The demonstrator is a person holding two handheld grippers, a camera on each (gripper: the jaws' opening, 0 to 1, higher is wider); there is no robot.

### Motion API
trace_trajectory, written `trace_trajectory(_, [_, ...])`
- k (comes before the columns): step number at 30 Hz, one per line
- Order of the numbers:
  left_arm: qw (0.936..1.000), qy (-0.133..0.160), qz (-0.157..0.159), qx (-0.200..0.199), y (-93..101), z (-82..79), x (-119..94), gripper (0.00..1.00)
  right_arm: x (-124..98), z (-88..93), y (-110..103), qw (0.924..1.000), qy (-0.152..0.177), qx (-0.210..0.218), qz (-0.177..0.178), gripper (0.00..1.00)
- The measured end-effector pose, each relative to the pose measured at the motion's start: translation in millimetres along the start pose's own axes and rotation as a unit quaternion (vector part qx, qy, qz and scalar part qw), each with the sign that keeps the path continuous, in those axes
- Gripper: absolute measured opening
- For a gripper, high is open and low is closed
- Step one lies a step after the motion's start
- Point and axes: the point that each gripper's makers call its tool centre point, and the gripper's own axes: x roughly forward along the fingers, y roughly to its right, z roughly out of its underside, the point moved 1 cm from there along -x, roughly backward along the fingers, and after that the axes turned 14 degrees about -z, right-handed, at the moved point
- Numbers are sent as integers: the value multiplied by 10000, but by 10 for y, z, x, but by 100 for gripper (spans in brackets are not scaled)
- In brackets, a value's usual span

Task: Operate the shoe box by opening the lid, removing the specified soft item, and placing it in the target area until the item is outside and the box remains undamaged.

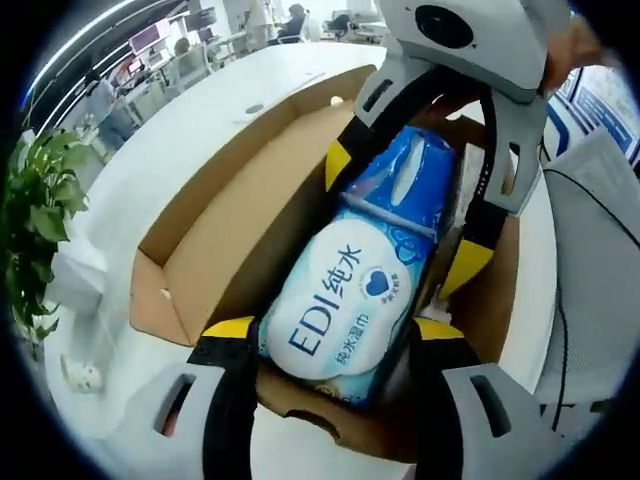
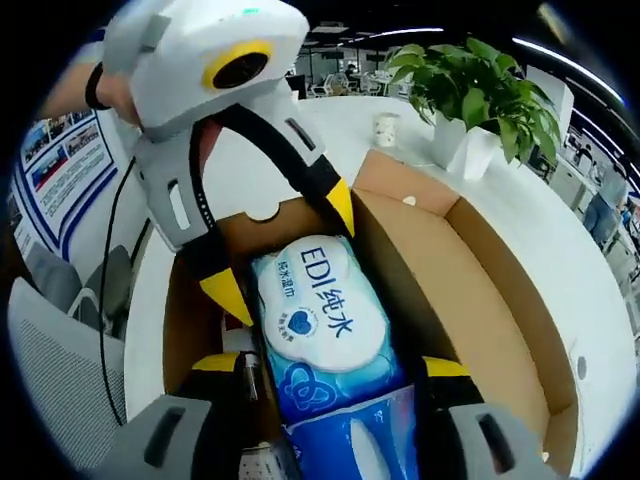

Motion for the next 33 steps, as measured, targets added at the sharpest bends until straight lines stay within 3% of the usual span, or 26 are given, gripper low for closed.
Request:
trace_trajectory(6, [9996,-68,57,277,13,66,82,61,75,38,-17,10000,12,-15,-19,63])
trace_trajectory(10, [9998,-9,100,186,-6,60,80,62,65,31,-30,9998,164,71,8,63])
trace_trajectory(15, [9995,18,168,261,84,94,32,60,51,75,-102,9999,96,-36,-34,57])
trace_trajectory(24, [9987,-30,221,453,48,74,87,58,112,62,-80,9999,45,-92,22,60])
trace_trajectory(33, [9927,-172,294,1155,121,121,159,60,164,103,-46,9986,-313,-435,3,59])
